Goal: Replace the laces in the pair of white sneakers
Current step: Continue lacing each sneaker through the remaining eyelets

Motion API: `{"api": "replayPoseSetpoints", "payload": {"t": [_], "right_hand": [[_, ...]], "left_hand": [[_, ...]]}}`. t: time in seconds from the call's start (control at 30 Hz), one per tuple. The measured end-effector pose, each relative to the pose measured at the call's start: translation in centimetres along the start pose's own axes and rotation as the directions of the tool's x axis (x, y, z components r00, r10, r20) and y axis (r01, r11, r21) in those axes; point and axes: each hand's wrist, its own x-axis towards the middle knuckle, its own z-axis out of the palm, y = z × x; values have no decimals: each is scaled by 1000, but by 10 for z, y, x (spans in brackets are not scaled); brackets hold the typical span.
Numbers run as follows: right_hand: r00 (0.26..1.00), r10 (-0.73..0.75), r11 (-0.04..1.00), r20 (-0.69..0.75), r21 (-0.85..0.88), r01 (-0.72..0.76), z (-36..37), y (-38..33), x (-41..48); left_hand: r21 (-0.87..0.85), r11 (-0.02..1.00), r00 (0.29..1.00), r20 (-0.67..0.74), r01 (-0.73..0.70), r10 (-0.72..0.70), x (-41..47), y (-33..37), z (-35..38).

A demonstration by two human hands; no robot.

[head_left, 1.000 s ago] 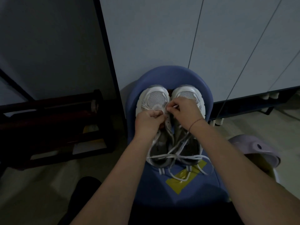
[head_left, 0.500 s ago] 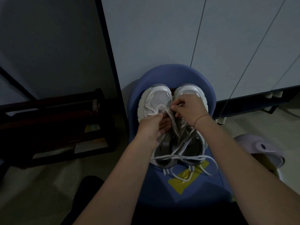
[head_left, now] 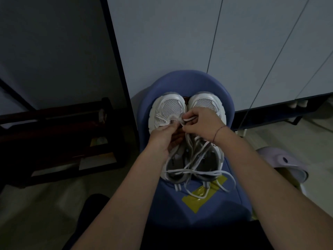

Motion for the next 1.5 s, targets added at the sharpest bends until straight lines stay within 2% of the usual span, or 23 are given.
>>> {"api": "replayPoseSetpoints", "payload": {"t": [0.2, 0.3, 0.4, 0.53, 0.6, 0.7, 0.77, 0.83, 0.93, 1.0, 1.03, 1.23, 1.4, 1.5], "right_hand": [[1000, 3, 996, -28, 91, -1, 0, 7, -2], [999, 18, 991, -50, 132, -11, -1, 9, -1], [997, 22, 991, -75, 135, -12, -1, 10, -1], [994, 19, 996, -108, 90, -9, 0, 12, 1], [993, 18, 997, -119, 73, -9, 0, 12, 1], [991, 15, 999, -134, 46, -9, 0, 12, 1], [991, 17, 999, -134, 35, -12, 0, 13, 1], [991, 19, 999, -130, 47, -13, 0, 13, 1], [993, 31, 996, -115, 91, -20, 1, 14, 1], [994, 33, 995, -109, 102, -22, 2, 14, 1], [994, 31, 995, -108, 102, -20, 3, 14, 1], [993, 17, 996, -116, 94, -7, 3, 15, 1], [993, 12, 996, -118, 89, -2, 3, 16, 1], [993, 17, 996, -115, 90, -7, 2, 17, 2]], "left_hand": [[9, 998, 997, 54, -54, 54, 4, -5, -3], [114, 991, 996, 62, -76, 69, 5, -5, -6], [314, 945, 992, 110, -91, 59, 3, 1, -14], [653, 740, 968, 249, -163, -7, -6, 10, -30], [760, 624, 937, 326, -183, -123, -12, 9, -39], [884, 428, 857, 362, -190, -367, -20, 6, -49], [911, 363, 840, 348, -197, -417, -23, 3, -54], [885, 430, 891, 332, -180, -311, -25, 1, -54], [753, 621, 966, 257, -216, 24, -26, 4, -48], [620, 736, 962, 176, -272, 207, -24, 8, -40], [578, 765, 958, 149, -286, 245, -22, 10, -35], [583, 791, 983, 97, -183, 156, -8, 0, -16], [423, 899, 993, 48, -118, 107, -1, -3, -7], [389, 914, 994, 64, -111, 94, 1, -3, -7]]}}
